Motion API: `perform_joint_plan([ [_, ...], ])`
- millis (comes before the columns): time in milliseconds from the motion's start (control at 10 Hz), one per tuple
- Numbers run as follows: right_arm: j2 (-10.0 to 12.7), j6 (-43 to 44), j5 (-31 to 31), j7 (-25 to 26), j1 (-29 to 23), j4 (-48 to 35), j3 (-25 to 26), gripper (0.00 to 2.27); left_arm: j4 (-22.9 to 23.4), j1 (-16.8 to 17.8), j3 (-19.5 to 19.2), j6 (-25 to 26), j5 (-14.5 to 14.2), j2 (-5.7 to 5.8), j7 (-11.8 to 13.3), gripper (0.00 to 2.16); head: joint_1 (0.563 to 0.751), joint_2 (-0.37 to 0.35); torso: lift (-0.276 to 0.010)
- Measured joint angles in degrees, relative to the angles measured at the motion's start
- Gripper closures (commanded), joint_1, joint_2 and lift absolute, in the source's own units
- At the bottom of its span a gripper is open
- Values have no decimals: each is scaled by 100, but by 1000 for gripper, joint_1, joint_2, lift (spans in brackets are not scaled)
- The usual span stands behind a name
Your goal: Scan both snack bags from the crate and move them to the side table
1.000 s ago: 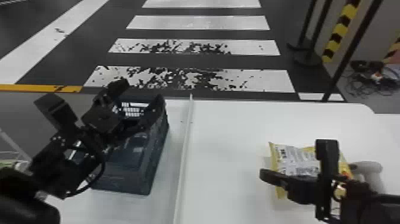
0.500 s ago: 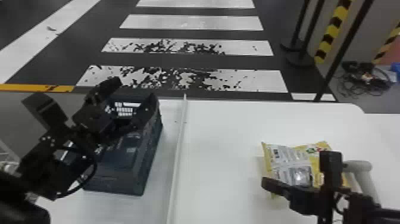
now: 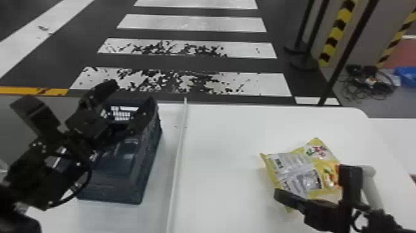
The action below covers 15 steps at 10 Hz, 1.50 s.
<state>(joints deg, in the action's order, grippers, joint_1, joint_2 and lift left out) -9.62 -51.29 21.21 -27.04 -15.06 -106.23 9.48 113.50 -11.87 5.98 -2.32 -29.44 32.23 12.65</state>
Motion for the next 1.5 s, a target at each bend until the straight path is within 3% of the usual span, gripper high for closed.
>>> perform_joint_plan([
  [900, -259, -178, 238, -96, -427, -269, 486, 2135, -138, 168, 122, -34, -4, -40, 0, 33, 695, -76, -95],
  [1500, -357, -210, 476, -148, -1094, -568, 572, 2135, -357, 333, 194, -133, -35, -90, 0, 33, 695, -74, -95],
])
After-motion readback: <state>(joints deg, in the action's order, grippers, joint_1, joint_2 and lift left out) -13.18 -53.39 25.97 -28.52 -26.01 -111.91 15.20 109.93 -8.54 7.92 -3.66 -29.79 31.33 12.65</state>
